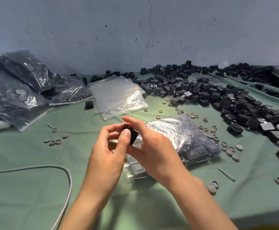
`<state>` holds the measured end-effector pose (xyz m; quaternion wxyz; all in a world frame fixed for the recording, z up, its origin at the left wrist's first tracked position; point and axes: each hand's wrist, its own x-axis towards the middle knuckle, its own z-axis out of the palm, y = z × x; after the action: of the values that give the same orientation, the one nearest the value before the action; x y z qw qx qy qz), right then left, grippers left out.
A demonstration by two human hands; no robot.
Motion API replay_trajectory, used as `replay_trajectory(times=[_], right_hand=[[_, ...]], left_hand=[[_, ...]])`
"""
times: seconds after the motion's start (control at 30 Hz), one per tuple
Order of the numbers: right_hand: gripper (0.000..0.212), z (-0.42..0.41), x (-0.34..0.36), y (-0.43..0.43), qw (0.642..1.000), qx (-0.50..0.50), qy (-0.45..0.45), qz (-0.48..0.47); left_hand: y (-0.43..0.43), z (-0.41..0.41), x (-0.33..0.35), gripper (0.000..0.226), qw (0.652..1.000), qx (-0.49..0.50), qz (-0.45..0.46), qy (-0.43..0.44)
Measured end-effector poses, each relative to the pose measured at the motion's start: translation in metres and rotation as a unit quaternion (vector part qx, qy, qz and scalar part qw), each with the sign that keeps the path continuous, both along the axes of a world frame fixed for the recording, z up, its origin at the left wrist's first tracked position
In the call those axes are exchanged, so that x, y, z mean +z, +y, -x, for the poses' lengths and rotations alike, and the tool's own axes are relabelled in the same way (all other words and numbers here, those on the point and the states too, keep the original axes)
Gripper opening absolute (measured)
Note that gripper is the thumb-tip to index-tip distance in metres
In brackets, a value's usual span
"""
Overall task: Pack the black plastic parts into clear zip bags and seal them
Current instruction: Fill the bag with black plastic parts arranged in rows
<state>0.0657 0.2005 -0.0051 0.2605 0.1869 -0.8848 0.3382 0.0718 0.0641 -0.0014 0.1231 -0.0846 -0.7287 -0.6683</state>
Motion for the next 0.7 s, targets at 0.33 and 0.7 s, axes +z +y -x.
replay_trajectory(times=[0.33,0.7], right_hand=[[0.052,-0.005,0.001,0.018,0.991,-0.034,-0.034,0.128],[0.022,0.002,0.016,0.058,0.754,-0.167,-0.198,0.604]], left_hand=[[-0.038,0.016,-0.013,0.029,0.984,0.106,-0.099,-0.104],[-0.025,0.024,-0.031,0.021,0.965,0.019,-0.143,-0.219]])
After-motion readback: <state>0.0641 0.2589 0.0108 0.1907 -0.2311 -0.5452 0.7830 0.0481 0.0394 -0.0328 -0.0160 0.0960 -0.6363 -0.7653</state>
